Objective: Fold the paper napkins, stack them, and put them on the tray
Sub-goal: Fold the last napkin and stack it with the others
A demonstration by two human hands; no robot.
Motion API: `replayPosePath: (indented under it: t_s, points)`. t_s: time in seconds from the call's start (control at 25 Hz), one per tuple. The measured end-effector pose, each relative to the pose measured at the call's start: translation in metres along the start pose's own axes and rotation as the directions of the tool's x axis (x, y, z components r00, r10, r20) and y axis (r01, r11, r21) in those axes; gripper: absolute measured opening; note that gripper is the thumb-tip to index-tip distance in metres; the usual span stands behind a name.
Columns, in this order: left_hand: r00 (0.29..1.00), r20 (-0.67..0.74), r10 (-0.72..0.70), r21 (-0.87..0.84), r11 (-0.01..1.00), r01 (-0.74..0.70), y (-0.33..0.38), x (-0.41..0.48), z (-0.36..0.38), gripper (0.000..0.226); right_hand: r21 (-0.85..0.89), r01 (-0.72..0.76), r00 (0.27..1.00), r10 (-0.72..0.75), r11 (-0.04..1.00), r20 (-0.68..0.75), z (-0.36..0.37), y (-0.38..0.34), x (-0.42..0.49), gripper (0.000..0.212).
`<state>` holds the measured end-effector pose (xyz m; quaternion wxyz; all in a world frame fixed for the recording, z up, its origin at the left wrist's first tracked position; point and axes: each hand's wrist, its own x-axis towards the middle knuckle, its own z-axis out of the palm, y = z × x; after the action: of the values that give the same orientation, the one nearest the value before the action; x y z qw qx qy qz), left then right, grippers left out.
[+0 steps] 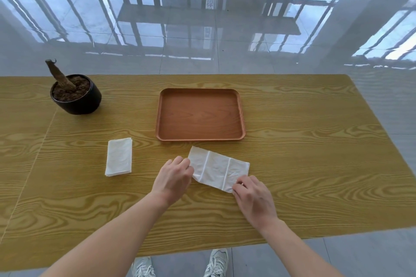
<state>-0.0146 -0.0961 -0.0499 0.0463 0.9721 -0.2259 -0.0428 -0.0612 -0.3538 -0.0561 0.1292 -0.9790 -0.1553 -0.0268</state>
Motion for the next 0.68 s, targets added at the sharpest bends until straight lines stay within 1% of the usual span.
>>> replayPosePath:
  t_s: [0.16, 0.24, 0.36, 0.52, 0.6, 0.68]
  points:
    - [0.997, -0.063, -0.042, -0.093, 0.995, 0.036, -0.007, -0.006, 0.005, 0.013, 0.027, 0.029, 0.999, -0.03, 0.999, 0.014, 0.003, 0.006, -0.002, 0.014]
    - [0.996, -0.083, -0.022, -0.126, 0.992, 0.011, -0.009, -0.009, 0.006, 0.011, 0.026, 0.052, 0.999, -0.053, 0.998, 0.01, 0.004, 0.009, -0.004, 0.014]
    - [0.993, -0.114, 0.009, -0.195, 0.98, -0.031, -0.009, -0.01, 0.005, 0.01, 0.03, 0.088, 0.995, -0.087, 0.996, -0.046, 0.007, 0.012, -0.005, 0.014]
    - [0.986, -0.167, 0.024, -0.247, 0.967, -0.065, -0.008, -0.014, -0.001, 0.011, 0.096, 0.103, 0.993, -0.097, 0.99, -0.066, 0.001, 0.014, -0.005, 0.013]
    - [0.973, -0.229, -0.022, -0.311, 0.949, -0.052, -0.006, -0.017, -0.008, 0.008, 0.156, 0.083, 0.995, -0.073, 0.984, -0.074, -0.01, 0.009, -0.002, 0.013]
    - [0.945, -0.292, -0.149, -0.423, 0.906, 0.012, -0.004, -0.023, -0.017, 0.011, 0.274, 0.011, 0.996, 0.014, 0.962, -0.091, -0.025, 0.002, 0.003, 0.011]
